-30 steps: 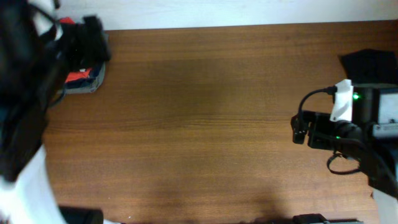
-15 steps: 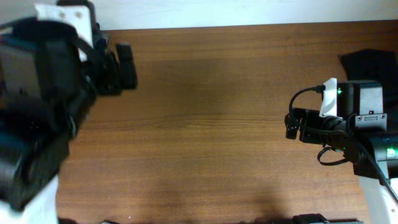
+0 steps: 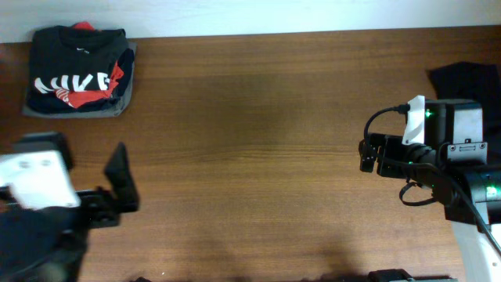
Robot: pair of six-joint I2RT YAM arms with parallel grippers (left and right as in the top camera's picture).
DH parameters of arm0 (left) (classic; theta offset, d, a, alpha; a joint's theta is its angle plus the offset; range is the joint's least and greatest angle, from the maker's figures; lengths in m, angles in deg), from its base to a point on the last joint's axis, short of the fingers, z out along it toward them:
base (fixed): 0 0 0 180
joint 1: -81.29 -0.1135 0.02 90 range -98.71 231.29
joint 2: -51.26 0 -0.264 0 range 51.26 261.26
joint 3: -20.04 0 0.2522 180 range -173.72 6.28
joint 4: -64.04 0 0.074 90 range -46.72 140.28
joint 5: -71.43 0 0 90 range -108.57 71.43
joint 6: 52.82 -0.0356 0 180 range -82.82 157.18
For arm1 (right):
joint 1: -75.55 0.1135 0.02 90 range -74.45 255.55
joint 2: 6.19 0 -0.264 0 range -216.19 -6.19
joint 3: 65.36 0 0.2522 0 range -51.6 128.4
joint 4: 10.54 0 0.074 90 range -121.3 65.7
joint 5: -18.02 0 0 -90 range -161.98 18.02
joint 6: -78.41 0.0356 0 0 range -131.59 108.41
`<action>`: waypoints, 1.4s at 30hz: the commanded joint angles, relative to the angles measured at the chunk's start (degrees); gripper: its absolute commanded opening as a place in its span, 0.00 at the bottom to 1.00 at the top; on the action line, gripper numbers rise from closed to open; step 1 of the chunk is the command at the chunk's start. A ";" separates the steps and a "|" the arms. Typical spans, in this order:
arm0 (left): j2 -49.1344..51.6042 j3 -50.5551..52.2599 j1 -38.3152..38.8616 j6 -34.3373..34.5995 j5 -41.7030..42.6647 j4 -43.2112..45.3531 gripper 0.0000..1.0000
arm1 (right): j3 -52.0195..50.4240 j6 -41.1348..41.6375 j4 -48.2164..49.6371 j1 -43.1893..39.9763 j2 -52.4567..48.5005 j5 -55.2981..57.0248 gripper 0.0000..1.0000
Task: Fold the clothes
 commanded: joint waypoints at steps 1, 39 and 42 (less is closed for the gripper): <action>-6.19 16.22 0.22 2.99 -1.53 7.39 0.99 | -0.09 -0.55 0.28 0.37 0.39 1.11 0.99; -8.00 55.28 0.22 17.16 -22.47 33.62 0.99 | -0.02 0.11 0.35 0.37 0.61 -3.06 0.99; -8.00 55.28 0.22 17.16 -22.47 33.59 0.99 | -0.02 0.11 0.79 0.37 0.61 -6.86 0.99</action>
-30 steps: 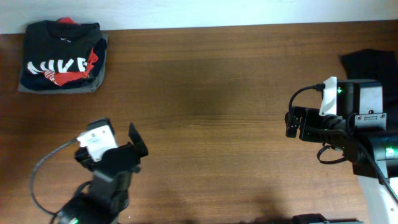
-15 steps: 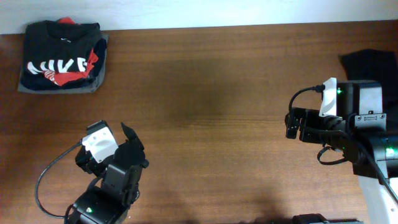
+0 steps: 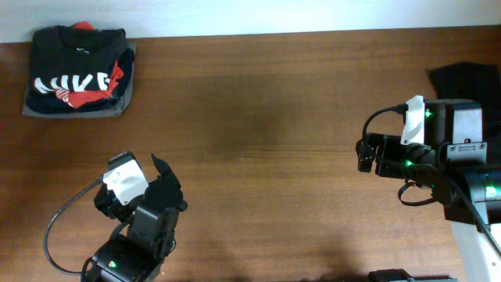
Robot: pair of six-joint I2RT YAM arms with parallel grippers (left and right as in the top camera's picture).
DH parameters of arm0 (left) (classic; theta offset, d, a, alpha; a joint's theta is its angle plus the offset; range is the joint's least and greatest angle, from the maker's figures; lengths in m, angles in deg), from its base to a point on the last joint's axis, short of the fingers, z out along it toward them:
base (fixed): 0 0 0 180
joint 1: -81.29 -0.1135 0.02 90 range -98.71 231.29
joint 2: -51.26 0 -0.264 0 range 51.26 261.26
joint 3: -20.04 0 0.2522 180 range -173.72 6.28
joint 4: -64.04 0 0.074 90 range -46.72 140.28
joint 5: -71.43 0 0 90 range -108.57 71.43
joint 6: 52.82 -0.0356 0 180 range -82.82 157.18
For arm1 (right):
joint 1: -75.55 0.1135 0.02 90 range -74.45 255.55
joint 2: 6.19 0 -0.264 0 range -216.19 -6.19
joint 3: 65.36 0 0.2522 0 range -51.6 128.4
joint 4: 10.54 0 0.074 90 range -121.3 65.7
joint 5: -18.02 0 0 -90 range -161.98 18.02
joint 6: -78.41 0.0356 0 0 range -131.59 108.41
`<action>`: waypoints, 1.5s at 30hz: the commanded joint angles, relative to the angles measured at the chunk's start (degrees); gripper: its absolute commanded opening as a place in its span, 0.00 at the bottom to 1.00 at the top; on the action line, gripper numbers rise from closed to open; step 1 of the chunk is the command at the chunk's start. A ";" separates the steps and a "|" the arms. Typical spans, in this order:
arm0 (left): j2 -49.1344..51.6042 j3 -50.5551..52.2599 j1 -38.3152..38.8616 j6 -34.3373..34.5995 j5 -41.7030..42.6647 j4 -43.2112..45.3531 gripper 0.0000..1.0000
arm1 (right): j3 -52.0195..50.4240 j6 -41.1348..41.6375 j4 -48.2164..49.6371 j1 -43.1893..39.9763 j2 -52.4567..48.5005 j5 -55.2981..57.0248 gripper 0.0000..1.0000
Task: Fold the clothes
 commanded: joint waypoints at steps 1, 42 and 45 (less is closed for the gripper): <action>-0.02 0.20 0.22 0.55 -1.42 0.09 0.99 | 0.17 0.07 0.44 0.37 0.57 -5.68 0.99; -0.02 0.20 0.22 0.55 -1.42 0.07 0.99 | -45.72 -22.14 42.07 0.35 41.88 -14.19 0.99; -0.02 0.20 0.22 0.55 -1.42 0.07 0.99 | -54.25 -23.02 48.33 0.35 49.79 -14.19 0.99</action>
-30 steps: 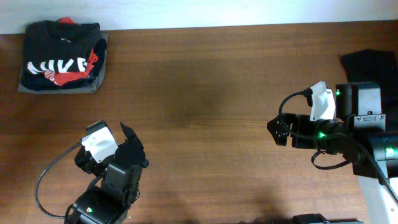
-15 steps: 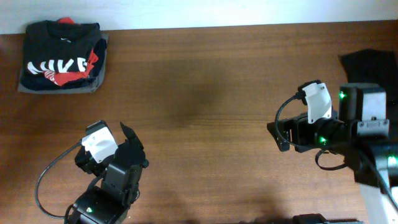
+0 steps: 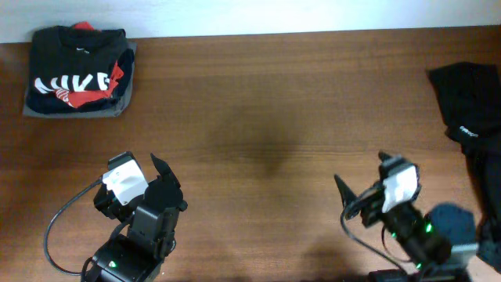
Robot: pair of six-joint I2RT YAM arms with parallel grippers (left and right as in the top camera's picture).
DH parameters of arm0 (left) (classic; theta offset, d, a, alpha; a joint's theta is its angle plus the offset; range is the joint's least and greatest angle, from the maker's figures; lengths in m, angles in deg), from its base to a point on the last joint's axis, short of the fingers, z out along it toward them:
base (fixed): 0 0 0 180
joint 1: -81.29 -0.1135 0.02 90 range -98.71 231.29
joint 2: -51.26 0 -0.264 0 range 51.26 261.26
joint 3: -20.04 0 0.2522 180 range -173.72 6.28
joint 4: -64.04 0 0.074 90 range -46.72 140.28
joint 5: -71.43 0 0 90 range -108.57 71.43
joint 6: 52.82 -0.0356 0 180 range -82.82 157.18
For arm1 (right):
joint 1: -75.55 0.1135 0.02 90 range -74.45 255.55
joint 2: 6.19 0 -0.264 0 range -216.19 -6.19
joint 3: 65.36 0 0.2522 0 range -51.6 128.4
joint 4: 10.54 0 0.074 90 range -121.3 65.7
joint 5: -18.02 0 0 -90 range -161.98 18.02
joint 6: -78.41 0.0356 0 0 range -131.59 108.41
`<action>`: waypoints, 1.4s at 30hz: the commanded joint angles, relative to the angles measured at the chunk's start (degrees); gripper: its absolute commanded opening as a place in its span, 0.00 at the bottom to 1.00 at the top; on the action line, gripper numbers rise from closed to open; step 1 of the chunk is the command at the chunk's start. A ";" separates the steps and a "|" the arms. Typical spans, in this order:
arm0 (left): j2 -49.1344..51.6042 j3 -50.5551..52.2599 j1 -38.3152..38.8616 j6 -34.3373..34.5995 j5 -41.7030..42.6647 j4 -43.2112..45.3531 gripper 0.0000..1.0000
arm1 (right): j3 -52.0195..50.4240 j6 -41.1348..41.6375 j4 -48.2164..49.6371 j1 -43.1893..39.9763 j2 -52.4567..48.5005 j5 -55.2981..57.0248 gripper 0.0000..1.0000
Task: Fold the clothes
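Note:
A folded stack of dark shirts (image 3: 78,70), the top one showing white and red print, lies at the far left corner of the table. A heap of unfolded black clothes (image 3: 473,102) sits at the right edge. My left gripper (image 3: 150,168) is low at the front left, far from both, with only one black finger (image 3: 161,169) plain beside the white wrist camera. Low at the front right is my right gripper (image 3: 348,197), left of the heap and not touching it. Neither holds any cloth.
The brown wooden table (image 3: 258,117) spans the view, with a pale wall strip along its far edge. Cables loop beside both arm bases at the front edge.
My right arm has moved from the right edge, beside the black heap, to the front right of the table. More of the heap now shows. The left arm has not moved.
At first my left arm was at the far left edge, blurred, and the right arm stood by the black heap. Then the left arm was at the front left. Now the right arm is at the front too. The folded stack stayed put.

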 commanded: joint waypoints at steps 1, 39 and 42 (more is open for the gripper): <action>-0.02 0.20 0.22 0.35 -1.03 0.04 0.99 | -9.44 -1.57 5.20 0.26 8.35 0.31 0.99; -0.02 0.20 0.22 0.35 -1.03 0.04 0.99 | -33.42 6.29 24.00 -5.01 20.15 13.42 0.99; -0.02 0.20 0.22 0.35 -1.03 0.04 0.99 | -33.42 6.29 24.02 -4.92 20.15 13.42 0.99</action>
